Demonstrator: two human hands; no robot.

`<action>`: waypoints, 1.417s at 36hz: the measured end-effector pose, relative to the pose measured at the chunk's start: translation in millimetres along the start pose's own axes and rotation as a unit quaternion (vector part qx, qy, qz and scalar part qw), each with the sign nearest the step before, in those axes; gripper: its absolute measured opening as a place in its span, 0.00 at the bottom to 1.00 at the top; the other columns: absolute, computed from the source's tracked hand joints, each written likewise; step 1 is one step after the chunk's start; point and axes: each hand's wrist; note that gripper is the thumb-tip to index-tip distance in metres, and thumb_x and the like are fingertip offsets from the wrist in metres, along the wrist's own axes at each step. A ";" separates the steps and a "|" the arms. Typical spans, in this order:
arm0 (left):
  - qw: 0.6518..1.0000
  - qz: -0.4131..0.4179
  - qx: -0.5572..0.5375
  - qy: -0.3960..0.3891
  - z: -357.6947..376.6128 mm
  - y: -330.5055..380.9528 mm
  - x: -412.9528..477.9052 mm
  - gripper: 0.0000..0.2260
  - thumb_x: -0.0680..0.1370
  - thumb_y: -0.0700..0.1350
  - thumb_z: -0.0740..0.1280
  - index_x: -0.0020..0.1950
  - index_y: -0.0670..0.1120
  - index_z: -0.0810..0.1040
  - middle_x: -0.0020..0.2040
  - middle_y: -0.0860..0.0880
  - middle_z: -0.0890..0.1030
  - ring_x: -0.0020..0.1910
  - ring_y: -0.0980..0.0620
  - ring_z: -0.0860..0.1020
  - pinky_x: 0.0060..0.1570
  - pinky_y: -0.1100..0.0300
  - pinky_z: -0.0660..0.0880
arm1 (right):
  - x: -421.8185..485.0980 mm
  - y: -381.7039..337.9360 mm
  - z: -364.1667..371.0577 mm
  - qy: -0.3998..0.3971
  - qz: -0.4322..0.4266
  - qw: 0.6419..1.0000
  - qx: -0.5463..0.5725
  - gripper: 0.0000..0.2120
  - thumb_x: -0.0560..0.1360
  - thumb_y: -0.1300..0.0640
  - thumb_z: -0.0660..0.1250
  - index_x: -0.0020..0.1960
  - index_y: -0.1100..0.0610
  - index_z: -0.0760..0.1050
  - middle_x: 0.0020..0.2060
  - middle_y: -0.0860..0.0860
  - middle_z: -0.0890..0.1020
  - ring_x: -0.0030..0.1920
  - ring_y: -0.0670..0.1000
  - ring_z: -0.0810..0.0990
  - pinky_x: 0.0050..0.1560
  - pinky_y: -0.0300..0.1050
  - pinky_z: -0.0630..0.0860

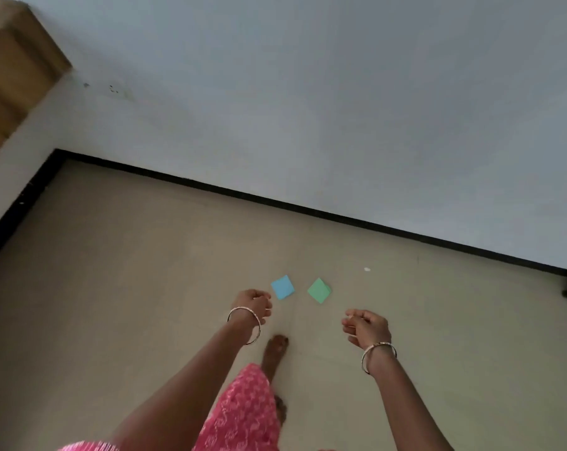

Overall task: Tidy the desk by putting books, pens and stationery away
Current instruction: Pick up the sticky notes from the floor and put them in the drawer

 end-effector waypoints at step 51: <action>0.814 0.040 0.577 0.061 174.8 -229.2 649.3 0.35 0.59 0.60 0.79 0.59 0.49 0.69 0.58 0.49 0.71 0.60 0.47 0.71 0.55 0.52 0.69 | 673.7 286.2 179.4 0.018 -0.035 0.922 -0.384 0.37 0.42 0.41 0.83 0.42 0.54 0.71 0.43 0.54 0.79 0.48 0.59 0.78 0.45 0.50 0.75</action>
Point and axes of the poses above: each hand's wrist, its own x-axis towards the middle knuckle, its own z-axis out of the palm, y = z × x
